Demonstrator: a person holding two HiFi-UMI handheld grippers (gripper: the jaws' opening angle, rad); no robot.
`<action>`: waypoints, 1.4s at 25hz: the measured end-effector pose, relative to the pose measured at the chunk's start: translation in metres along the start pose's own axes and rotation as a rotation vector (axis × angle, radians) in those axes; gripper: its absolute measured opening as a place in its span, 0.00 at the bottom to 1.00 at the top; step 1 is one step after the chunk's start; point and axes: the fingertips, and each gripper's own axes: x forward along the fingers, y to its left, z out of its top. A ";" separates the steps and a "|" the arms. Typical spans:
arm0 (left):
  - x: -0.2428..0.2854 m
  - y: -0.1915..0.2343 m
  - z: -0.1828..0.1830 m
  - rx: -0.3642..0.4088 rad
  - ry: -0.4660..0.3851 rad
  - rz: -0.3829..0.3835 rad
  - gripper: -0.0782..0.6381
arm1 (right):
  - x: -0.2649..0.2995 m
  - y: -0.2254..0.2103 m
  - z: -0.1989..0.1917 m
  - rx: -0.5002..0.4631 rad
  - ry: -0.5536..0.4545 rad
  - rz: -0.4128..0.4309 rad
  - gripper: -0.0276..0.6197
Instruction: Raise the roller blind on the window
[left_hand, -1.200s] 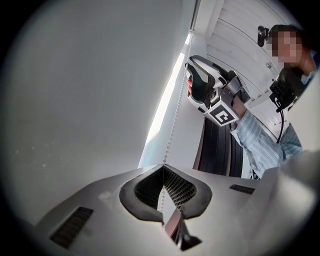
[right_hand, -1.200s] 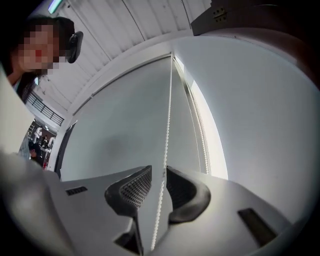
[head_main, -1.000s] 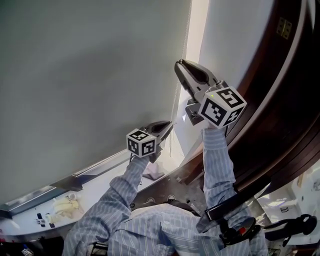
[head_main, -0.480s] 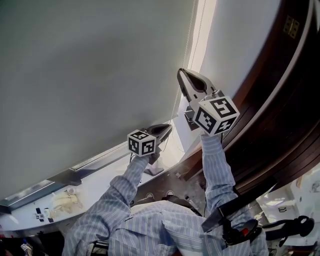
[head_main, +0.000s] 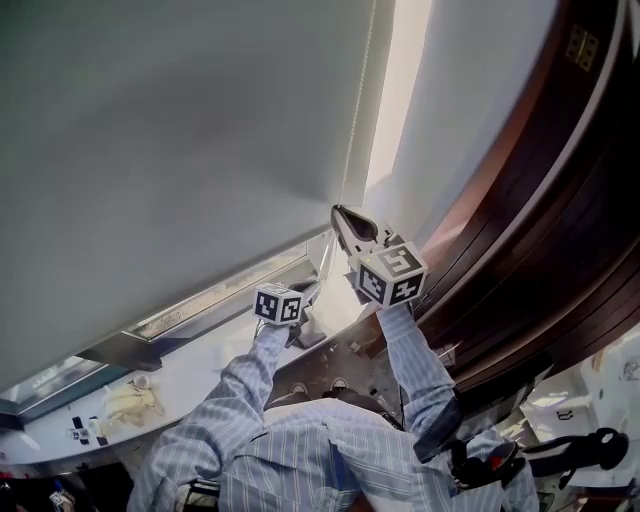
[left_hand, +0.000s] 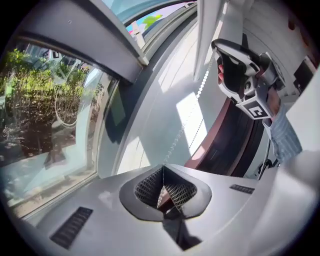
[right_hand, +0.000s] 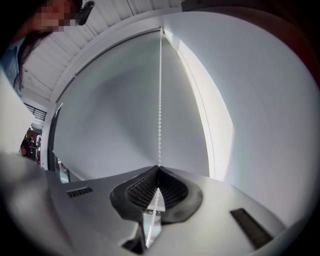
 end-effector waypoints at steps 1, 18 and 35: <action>0.001 0.004 -0.013 0.008 0.029 0.009 0.12 | 0.000 0.001 -0.014 0.004 0.021 -0.007 0.05; -0.154 -0.202 0.297 0.554 -0.636 -0.130 0.27 | -0.004 0.008 -0.034 0.034 0.042 0.006 0.05; -0.163 -0.234 0.392 0.552 -0.700 -0.195 0.12 | -0.023 0.014 -0.037 0.015 0.037 -0.025 0.05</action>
